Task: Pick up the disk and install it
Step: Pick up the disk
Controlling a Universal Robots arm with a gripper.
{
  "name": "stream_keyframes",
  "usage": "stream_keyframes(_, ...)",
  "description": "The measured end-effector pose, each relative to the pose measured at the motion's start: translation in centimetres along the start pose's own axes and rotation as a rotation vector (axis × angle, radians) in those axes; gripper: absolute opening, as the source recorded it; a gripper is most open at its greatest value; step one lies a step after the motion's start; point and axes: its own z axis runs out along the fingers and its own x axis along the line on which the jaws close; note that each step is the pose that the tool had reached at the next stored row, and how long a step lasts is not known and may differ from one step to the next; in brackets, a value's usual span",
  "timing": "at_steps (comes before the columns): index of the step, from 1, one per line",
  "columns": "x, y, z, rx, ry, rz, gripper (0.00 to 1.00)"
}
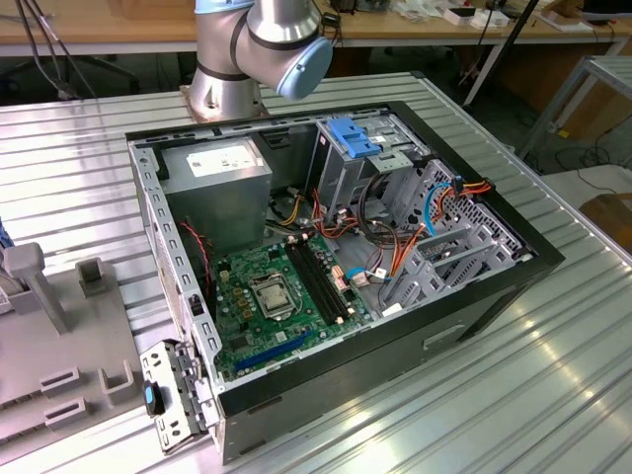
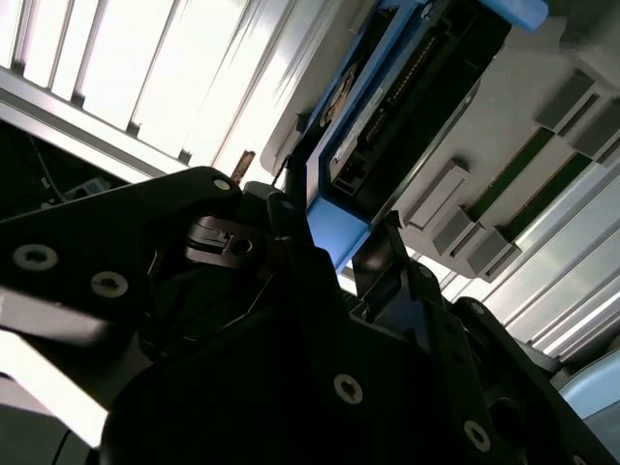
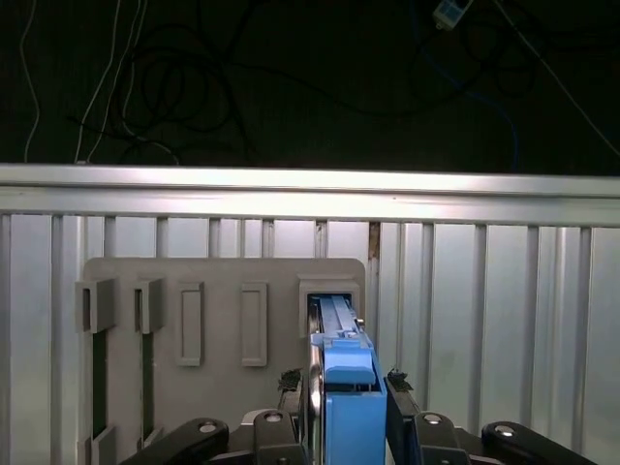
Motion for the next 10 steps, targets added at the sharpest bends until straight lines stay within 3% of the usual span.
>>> stream_keyframes(5, 0.0, 0.0, -0.29, 0.0003, -0.0001, 0.0, 0.45)
stream_keyframes(6, 0.0, 0.0, -0.29, 0.0002, -0.0001, 0.0, 0.37)
stream_keyframes(10, 0.0, 0.0, -0.29, 0.0003, -0.0001, 0.0, 0.37)
